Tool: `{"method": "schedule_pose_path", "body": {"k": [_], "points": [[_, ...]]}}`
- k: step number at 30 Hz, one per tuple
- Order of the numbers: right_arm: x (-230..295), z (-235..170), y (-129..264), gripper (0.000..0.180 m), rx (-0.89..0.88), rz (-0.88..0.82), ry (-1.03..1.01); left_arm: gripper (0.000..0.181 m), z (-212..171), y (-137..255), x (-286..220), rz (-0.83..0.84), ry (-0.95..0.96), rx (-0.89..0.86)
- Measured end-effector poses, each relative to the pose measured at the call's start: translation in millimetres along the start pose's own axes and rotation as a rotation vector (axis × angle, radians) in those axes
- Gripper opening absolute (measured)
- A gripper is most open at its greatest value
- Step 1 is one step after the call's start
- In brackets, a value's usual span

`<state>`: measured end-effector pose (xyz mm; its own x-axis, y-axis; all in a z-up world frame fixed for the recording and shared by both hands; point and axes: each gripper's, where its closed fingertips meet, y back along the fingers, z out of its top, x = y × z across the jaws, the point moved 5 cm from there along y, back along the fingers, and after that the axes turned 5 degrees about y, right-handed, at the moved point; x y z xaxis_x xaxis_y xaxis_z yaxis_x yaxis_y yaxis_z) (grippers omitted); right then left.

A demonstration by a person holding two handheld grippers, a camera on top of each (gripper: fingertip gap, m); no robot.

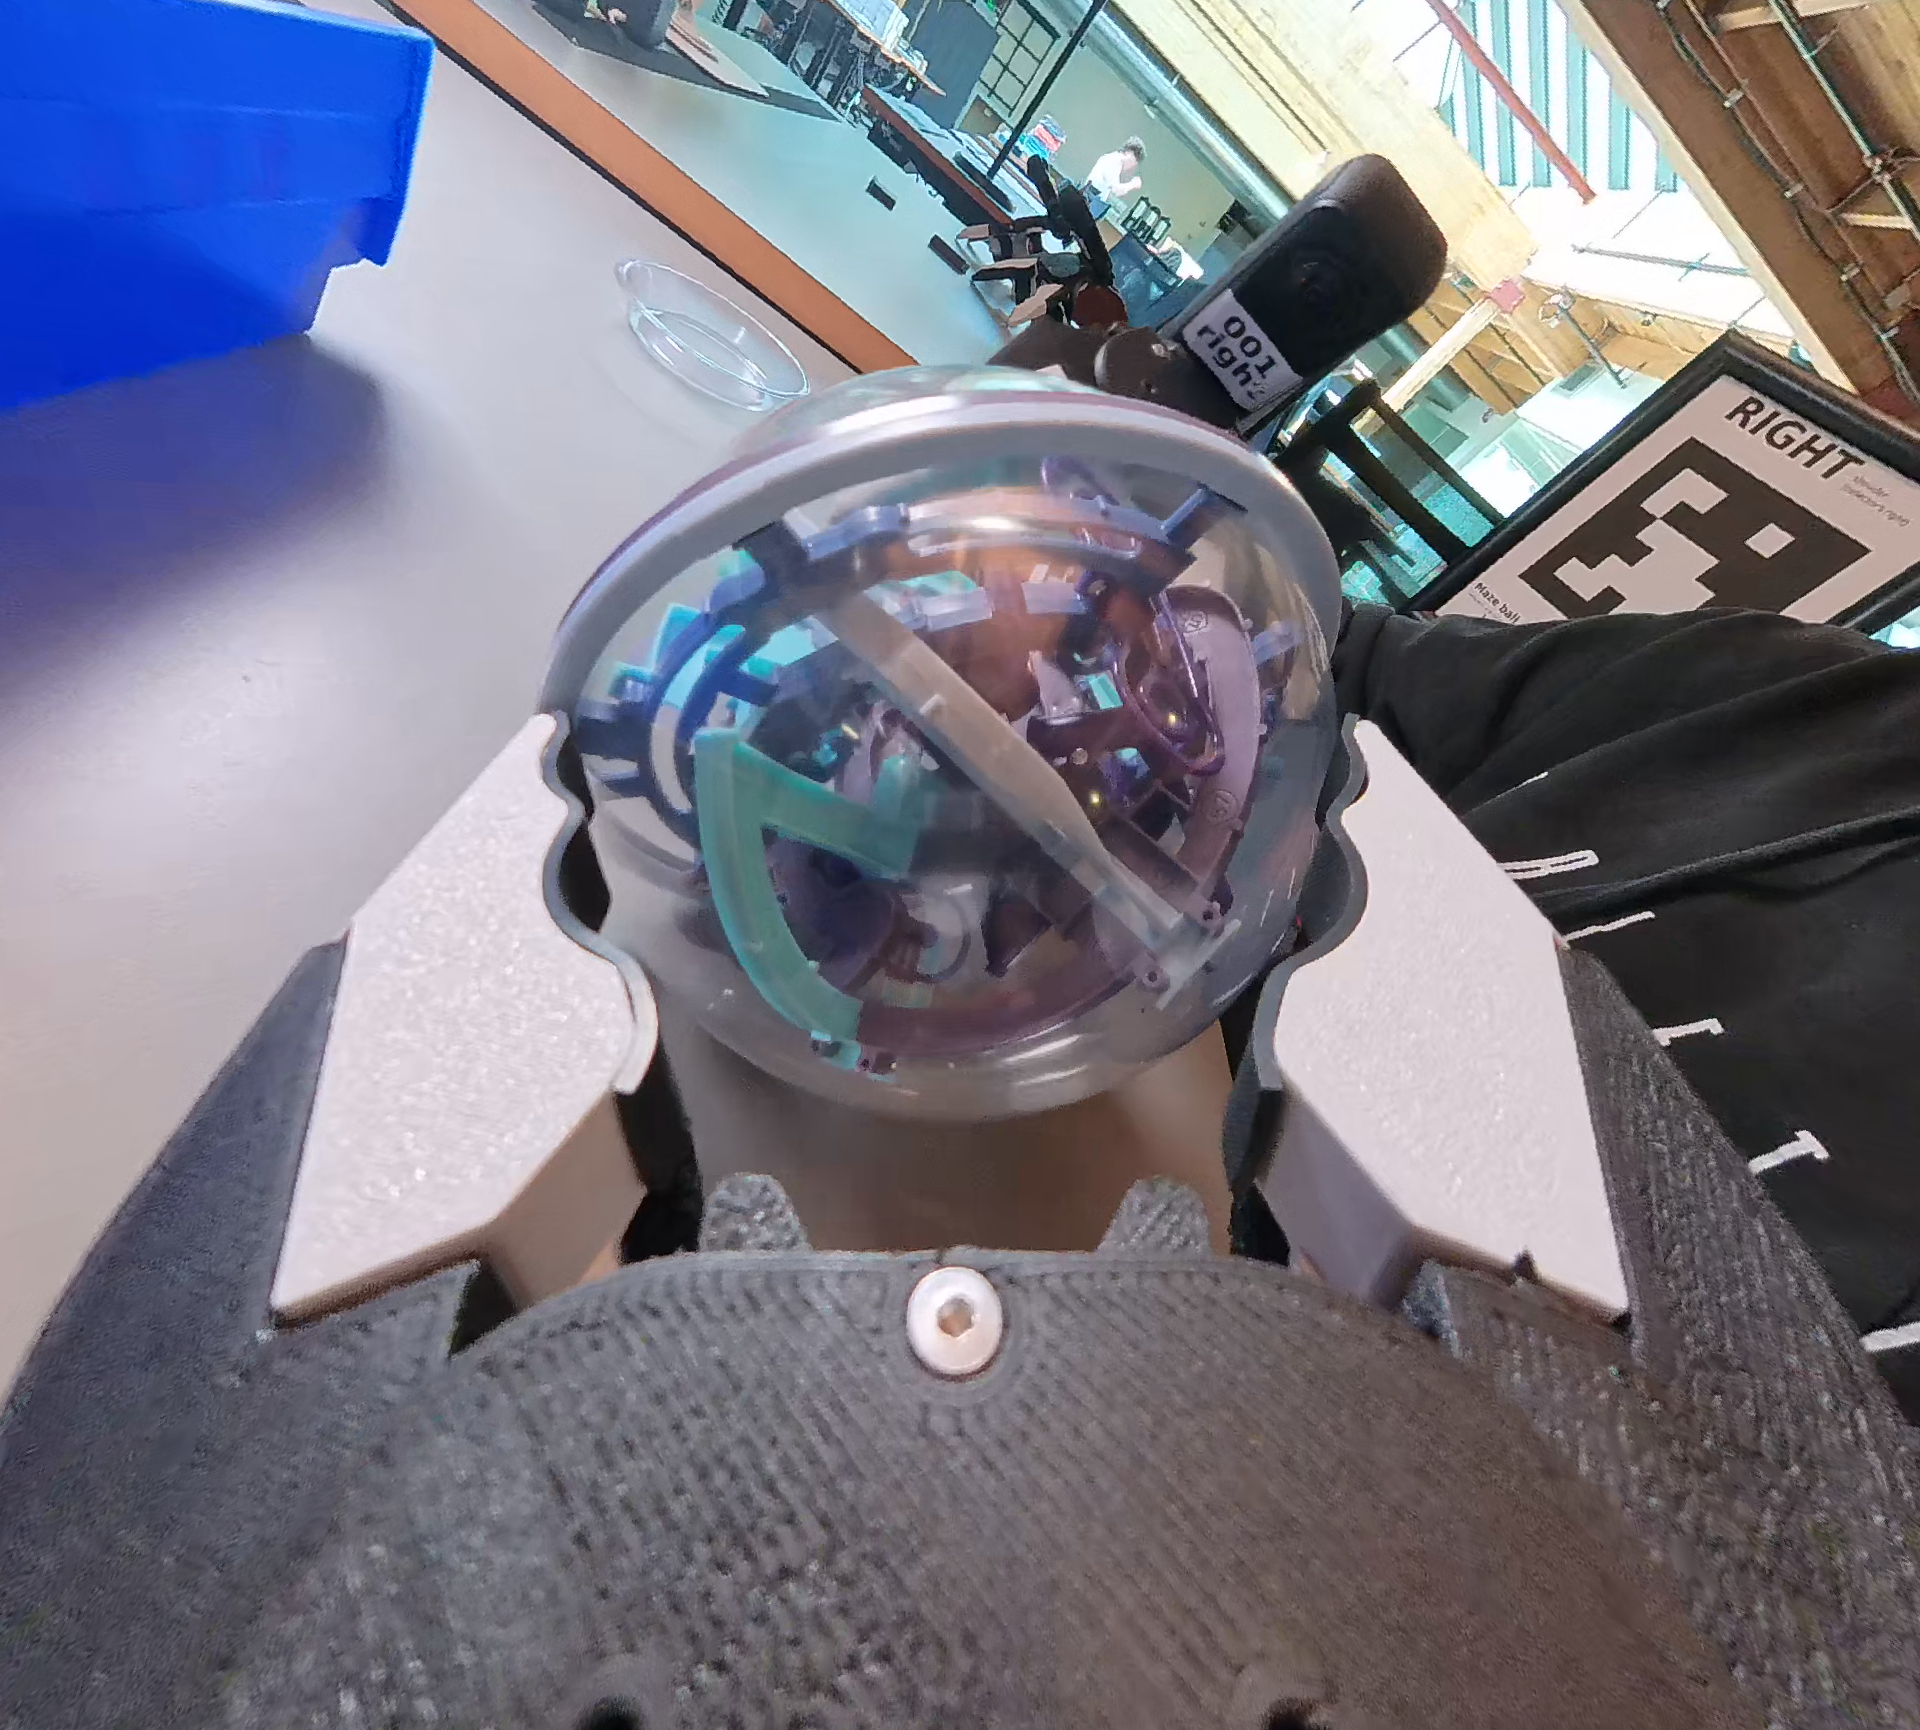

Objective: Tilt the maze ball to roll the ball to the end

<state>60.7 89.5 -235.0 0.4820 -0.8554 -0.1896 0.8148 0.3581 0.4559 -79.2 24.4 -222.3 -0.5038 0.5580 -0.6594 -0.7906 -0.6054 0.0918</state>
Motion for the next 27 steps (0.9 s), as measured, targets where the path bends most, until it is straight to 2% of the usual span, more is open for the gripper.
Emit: {"method": "schedule_pose_path", "body": {"k": [6, 12, 17, 22, 27], "points": [[7.9, 5.6, 16.7, 0.09, 0.001, -0.11, 0.038, 0.137, -0.9, 2.1, 0.8, 0.001, 0.006, -0.002], [42.2, 17.3, 29.8, 0.047, 0.01, -0.201, 0.152, 0.137, -1.0, 2.8, 1.6, 0.006, 0.017, -0.011], [70.5, 20.3, 20.0, 0.037, -0.009, -0.218, 0.131, 0.137, -2.2, 3.7, 1.8, 0.01, 0.018, -0.016], [75.0, 23.3, 13.4, 0.023, -0.066, -0.357, 0.098, 0.136, -9.1, 5.0, 2.4, 0.043, -0.002, 0.004], [69.1, 21.4, 15.4, 0.007, -0.033, -0.504, 0.219, 0.135, -19.5, 5.0, 2.1, 0.078, -0.044, 0.048]]}}
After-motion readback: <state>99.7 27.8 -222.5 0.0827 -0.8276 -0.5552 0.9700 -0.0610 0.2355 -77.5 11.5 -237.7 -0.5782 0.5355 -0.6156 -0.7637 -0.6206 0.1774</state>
